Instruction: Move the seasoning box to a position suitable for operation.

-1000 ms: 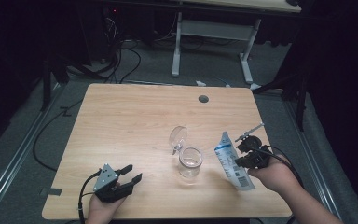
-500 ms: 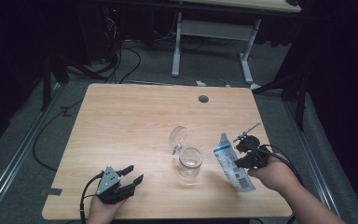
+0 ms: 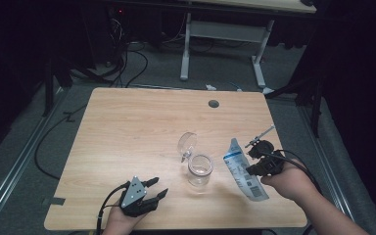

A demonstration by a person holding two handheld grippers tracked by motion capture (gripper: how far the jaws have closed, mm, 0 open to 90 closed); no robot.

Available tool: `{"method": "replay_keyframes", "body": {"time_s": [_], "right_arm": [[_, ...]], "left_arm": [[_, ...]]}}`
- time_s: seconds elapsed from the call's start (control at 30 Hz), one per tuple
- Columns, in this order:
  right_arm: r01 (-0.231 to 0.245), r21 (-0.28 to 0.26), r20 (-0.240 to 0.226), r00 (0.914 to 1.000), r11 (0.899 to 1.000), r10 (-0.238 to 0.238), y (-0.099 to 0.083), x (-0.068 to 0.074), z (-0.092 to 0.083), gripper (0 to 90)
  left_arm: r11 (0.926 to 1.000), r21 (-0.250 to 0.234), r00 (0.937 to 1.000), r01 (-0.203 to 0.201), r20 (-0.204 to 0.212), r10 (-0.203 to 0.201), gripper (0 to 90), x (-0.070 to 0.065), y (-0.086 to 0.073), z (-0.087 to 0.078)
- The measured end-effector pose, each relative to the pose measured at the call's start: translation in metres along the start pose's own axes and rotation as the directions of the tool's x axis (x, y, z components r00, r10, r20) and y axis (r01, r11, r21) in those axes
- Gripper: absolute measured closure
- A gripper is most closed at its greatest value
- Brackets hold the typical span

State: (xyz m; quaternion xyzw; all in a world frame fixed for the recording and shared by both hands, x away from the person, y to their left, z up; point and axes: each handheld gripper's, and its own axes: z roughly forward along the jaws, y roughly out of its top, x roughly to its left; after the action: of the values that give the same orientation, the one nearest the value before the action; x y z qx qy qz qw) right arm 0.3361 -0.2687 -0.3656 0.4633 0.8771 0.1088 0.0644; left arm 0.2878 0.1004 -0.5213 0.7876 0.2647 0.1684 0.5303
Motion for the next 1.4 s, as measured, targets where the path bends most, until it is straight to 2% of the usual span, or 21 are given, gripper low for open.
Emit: {"method": "replay_keyframes", "body": {"time_s": [0.03,0.07,0.2,0.37,0.83,0.87,0.93,0.97,1.23,1.4], "right_arm": [[-0.009,0.000,0.002,1.0000,1.000,0.009,0.001,0.002,-0.002,90.0],[0.007,-0.004,0.006,1.0000,1.000,-0.007,0.001,0.002,-0.003,90.0],[0.015,-0.005,0.000,0.9999,1.000,-0.015,0.005,0.007,-0.008,90.0],[0.030,-0.001,-0.008,0.9995,1.000,-0.030,0.008,0.012,-0.011,90.0],[0.012,0.012,-0.023,0.9997,1.000,-0.012,0.016,0.025,-0.013,90.0],[0.022,0.010,-0.021,0.9995,1.000,-0.022,0.017,0.025,-0.013,90.0],[0.005,0.012,-0.020,0.9998,1.000,-0.005,0.019,0.028,-0.015,90.0],[0.018,0.006,-0.019,0.9996,1.000,-0.018,0.019,0.029,-0.015,90.0],[0.020,0.007,-0.026,0.9995,1.000,-0.020,0.023,0.037,-0.018,90.0],[0.022,0.003,-0.026,0.9994,1.000,-0.022,0.023,0.042,-0.020,90.0]], "left_arm": [[1.0000,0.000,1.0000,-0.001,0.007,0.001,48.3,-0.002,0.001,0.002],[1.0000,0.001,0.9998,0.000,0.019,0.000,48.0,-0.004,0.003,0.004],[1.0000,-0.001,0.9982,0.001,0.060,-0.001,44.7,-0.014,0.013,0.014],[0.9999,0.001,0.9944,-0.016,0.105,0.016,43.3,-0.027,0.022,0.027],[0.9977,-0.035,0.9851,-0.058,0.160,0.062,41.7,-0.055,0.028,0.057],[0.9978,-0.034,0.9843,-0.057,0.165,0.062,41.5,-0.056,0.029,0.059],[0.9978,-0.033,0.9826,-0.058,0.175,0.063,41.3,-0.059,0.029,0.063],[0.9975,-0.035,0.9811,-0.062,0.181,0.067,41.2,-0.061,0.029,0.065],[0.9955,-0.050,0.9715,-0.080,0.220,0.089,40.2,-0.075,0.031,0.077],[0.9948,-0.057,0.9690,-0.084,0.228,0.095,40.0,-0.081,0.034,0.082]]}}
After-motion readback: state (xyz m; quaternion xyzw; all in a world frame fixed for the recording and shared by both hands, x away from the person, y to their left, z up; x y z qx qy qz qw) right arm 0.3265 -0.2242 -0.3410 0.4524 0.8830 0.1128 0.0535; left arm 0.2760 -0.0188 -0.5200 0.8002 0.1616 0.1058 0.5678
